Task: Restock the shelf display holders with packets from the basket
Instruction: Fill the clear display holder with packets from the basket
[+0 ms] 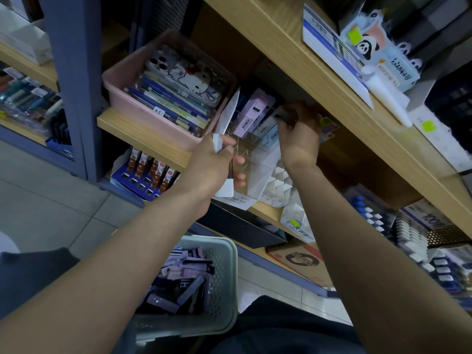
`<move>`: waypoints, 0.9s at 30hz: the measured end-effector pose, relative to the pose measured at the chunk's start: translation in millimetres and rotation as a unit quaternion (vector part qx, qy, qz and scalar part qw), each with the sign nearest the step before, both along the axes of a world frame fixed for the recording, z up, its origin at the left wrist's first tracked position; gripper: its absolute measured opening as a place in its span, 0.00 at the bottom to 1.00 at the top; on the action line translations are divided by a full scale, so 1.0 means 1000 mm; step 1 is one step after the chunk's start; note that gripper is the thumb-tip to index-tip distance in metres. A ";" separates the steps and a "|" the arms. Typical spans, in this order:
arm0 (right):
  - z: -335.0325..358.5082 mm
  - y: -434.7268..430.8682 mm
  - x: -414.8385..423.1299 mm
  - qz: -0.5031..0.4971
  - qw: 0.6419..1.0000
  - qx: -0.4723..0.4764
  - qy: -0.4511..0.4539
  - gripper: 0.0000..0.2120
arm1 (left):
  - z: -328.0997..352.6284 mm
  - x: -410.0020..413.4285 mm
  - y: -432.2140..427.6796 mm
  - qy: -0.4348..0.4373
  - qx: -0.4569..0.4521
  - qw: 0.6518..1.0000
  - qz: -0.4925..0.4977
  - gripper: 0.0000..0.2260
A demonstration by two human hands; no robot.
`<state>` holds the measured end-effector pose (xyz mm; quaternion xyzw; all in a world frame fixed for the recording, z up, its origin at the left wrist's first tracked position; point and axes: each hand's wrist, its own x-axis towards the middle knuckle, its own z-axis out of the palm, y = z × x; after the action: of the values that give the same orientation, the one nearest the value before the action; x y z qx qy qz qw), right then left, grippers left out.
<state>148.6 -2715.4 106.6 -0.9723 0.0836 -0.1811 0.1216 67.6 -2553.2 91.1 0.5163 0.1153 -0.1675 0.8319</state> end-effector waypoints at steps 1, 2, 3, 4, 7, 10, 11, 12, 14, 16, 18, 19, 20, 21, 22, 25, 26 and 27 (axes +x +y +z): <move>0.001 0.001 0.000 -0.007 1.000 -0.012 0.007 0.14 | 0.001 0.000 0.000 0.005 -0.010 1.000 0.001 0.08; 0.003 0.003 0.001 -0.017 0.999 -0.026 0.016 0.14 | 0.001 0.001 0.001 0.009 -0.019 1.000 0.002 0.07; 0.004 0.005 0.001 -0.026 0.999 -0.039 0.022 0.15 | 0.001 0.001 0.001 0.013 -0.025 1.000 0.004 0.07; 0.005 0.006 0.000 -0.034 0.998 -0.052 0.025 0.15 | 0.001 0.001 0.002 0.017 -0.032 0.999 0.006 0.07; 0.005 0.014 -0.009 -0.036 0.997 -0.069 0.000 0.10 | 0.000 0.003 0.004 0.025 -0.046 0.998 0.024 0.08; 0.000 0.027 -0.030 0.038 0.997 0.047 -0.047 0.05 | 0.000 0.004 0.005 0.011 -0.051 0.997 0.053 0.09; -0.001 0.034 -0.038 0.081 0.991 0.107 -0.030 0.05 | 0.001 0.004 0.005 0.009 -0.064 0.996 0.067 0.09; -0.002 0.041 -0.046 0.119 0.980 0.158 0.014 0.06 | 0.002 0.005 0.005 0.008 -0.081 0.993 0.083 0.09; 0.000 0.055 -0.062 0.161 0.945 0.256 0.127 0.08 | 0.004 0.005 0.006 0.009 -0.106 0.988 0.115 0.09; 0.002 0.068 -0.076 0.163 0.886 0.378 0.214 0.09 | 0.004 0.005 0.007 0.008 -0.102 0.986 0.132 0.08; 0.003 0.075 -0.082 0.174 0.862 0.417 0.231 0.09 | 0.002 0.004 0.007 -0.002 -0.090 0.987 0.134 0.08; 0.003 0.077 -0.083 0.184 0.865 0.409 0.225 0.08 | 0.001 0.004 0.006 -0.008 -0.081 0.988 0.132 0.08; 0.002 0.076 -0.083 0.196 0.872 0.392 0.217 0.07 | 0.000 0.004 0.006 -0.013 -0.071 0.989 0.129 0.08; 0.002 0.076 -0.083 0.204 0.879 0.376 0.209 0.06 | 0.000 0.004 0.006 -0.020 -0.057 0.990 0.124 0.09; 0.002 0.076 -0.083 0.205 0.886 0.365 0.199 0.05 | -0.001 0.003 0.005 -0.027 -0.043 0.992 0.117 0.09; 0.004 0.070 -0.084 0.176 0.893 0.378 0.169 0.04 | -0.002 0.002 0.004 -0.048 0.009 0.995 0.090 0.09; 0.004 0.067 -0.085 0.167 0.896 0.381 0.157 0.03 | -0.003 0.001 0.004 -0.052 0.022 0.995 0.087 0.09; 0.004 0.063 -0.087 0.160 0.900 0.378 0.147 0.03 | -0.005 0.001 0.005 -0.058 0.034 0.994 0.087 0.09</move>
<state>61.9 -2652.9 110.3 -0.8693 0.0063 0.0308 0.4932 68.4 -2548.1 86.2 0.5410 0.1166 -0.0604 0.8307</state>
